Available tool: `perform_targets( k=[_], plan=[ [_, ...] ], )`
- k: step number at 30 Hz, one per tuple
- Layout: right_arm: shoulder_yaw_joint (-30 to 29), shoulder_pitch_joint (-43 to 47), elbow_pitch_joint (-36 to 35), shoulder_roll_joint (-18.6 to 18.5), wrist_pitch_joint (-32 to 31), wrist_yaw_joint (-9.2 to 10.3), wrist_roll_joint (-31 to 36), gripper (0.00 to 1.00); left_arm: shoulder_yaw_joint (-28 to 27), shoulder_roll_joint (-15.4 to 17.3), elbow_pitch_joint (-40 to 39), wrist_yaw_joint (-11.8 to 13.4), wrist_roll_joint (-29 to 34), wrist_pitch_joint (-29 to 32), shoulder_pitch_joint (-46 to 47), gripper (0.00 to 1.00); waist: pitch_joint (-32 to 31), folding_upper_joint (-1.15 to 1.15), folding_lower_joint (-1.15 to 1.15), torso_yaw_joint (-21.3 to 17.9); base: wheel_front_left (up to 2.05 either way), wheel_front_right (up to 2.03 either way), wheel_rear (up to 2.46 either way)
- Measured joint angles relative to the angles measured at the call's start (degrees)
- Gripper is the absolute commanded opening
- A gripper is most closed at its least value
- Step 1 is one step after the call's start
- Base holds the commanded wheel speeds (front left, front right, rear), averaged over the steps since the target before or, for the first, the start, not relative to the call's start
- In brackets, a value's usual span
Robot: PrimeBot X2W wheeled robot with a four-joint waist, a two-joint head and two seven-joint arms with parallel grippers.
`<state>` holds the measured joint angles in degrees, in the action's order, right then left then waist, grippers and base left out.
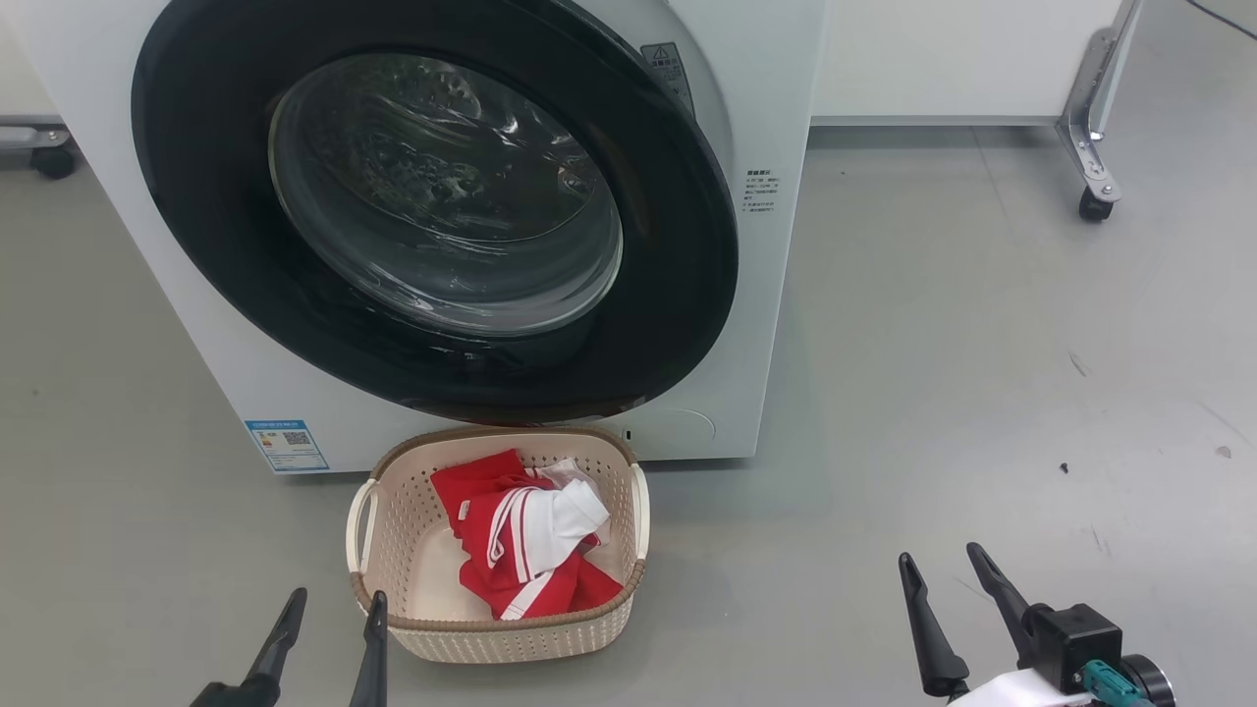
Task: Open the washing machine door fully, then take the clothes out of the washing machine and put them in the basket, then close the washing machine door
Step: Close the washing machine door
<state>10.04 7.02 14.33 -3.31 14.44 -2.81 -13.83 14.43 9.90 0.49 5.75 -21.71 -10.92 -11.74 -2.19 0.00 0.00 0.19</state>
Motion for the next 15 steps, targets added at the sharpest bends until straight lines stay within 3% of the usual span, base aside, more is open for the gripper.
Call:
perform_targets(
  k=[2,3,4,5,15],
  plan=[
    [0.08,0.05,0.0,0.02,0.0,0.0,0.0,1.0,0.0,-0.05,0.01,0.0,0.07,-0.01,-0.01,1.0,-0.02,0.0,0.0,0.02,0.0,0.0,0.0],
    [0.09,0.05,-0.01,0.03,0.0,0.0,0.0,0.89,0.0,-0.1,0.01,0.0,0.07,-0.01,-0.01,1.0,-0.03,0.0,0.0,0.03,0.0,0.0,0.0],
    [0.09,0.05,-0.02,0.03,0.0,-0.01,-0.01,0.2,0.0,-0.18,0.01,0.01,0.07,-0.01,-0.01,1.0,-0.05,0.0,0.0,0.05,0.0,0.0,0.0],
    [0.11,0.05,-0.02,0.03,0.0,-0.02,-0.13,0.0,0.0,-0.25,0.01,0.01,0.07,-0.01,-0.02,1.0,-0.07,0.0,0.0,0.07,0.0,0.0,0.0],
    [0.24,0.13,0.02,0.04,0.0,-0.07,-0.25,0.0,0.0,-0.37,0.07,0.02,0.16,-0.01,-0.03,1.0,-0.08,0.0,0.0,0.22,0.0,0.0,0.0]
  ],
)
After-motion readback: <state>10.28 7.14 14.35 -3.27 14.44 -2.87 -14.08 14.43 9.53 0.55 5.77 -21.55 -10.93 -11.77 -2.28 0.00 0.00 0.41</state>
